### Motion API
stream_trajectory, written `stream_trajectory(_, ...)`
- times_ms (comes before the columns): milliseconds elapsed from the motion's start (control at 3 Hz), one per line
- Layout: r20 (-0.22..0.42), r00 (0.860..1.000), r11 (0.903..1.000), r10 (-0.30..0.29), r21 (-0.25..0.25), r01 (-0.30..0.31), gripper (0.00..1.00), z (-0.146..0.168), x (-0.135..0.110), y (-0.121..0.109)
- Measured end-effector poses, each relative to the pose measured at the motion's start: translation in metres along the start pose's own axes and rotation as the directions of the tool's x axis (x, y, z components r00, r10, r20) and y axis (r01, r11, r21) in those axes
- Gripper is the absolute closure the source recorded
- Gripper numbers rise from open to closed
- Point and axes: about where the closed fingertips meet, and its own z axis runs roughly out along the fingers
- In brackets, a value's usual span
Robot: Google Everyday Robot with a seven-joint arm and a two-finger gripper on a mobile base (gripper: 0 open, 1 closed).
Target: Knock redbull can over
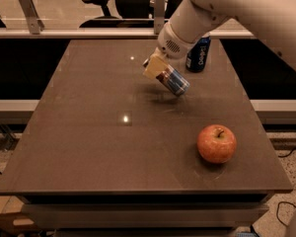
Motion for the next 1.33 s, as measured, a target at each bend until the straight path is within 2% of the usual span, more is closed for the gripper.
stream_trajectory(333, -0.03, 0.999, 0.9979, -0.043, -0.051, 0.041, 1.0, 0.019, -0.013, 0.004)
stream_trajectory(667, -0.037, 0.995, 0.991, -0.089, -0.104, 0.084, 1.0, 0.041, -0.028, 0.014)
stream_trajectory(1000, -0.015, 0.995, 0.9852, -0.102, -0.141, 0.098, 0.84, 0.055, -0.038, 0.023)
stream_trajectory(1333, -0.005, 0.994, 0.9841, -0.106, -0.144, 0.104, 0.97, 0.056, -0.038, 0.024)
